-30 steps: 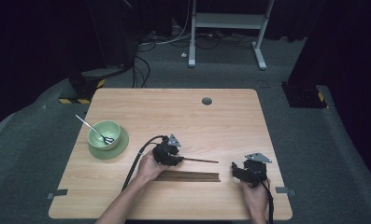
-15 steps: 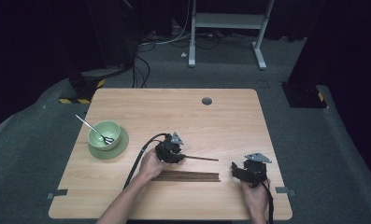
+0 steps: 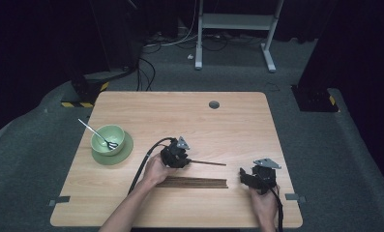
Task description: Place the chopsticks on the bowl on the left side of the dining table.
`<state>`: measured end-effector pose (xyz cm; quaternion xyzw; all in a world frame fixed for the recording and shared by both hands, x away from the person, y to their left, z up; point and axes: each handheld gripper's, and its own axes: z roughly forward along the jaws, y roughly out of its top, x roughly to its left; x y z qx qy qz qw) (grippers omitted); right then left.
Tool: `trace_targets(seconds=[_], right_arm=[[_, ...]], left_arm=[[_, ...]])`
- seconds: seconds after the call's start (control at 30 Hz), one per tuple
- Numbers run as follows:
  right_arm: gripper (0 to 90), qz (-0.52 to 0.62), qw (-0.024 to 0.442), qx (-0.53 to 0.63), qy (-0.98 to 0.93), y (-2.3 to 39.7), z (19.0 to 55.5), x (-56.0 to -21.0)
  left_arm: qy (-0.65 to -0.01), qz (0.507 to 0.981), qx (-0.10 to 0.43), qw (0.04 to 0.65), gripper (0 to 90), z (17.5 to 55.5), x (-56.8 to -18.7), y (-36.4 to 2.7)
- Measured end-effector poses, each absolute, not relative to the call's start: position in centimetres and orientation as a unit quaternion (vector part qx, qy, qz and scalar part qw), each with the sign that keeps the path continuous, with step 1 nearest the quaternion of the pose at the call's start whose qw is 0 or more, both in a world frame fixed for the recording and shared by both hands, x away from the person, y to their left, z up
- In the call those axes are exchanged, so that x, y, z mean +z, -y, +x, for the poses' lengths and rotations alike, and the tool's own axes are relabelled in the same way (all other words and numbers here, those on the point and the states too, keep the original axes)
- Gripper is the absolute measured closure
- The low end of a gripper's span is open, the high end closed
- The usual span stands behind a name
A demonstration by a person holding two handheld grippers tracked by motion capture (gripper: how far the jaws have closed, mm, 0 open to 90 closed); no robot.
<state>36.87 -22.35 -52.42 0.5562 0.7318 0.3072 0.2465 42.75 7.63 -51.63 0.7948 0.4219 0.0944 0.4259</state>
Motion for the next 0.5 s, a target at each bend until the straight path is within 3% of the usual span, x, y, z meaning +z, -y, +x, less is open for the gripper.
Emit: trace_targets(seconds=[0.5], right_arm=[[23.2,0.556,0.246,0.307,-0.732,22.35,36.86,-52.42]], left_arm=[[-0.408,0.810,0.100,0.409,76.8,43.00,-51.46,-7.32]])
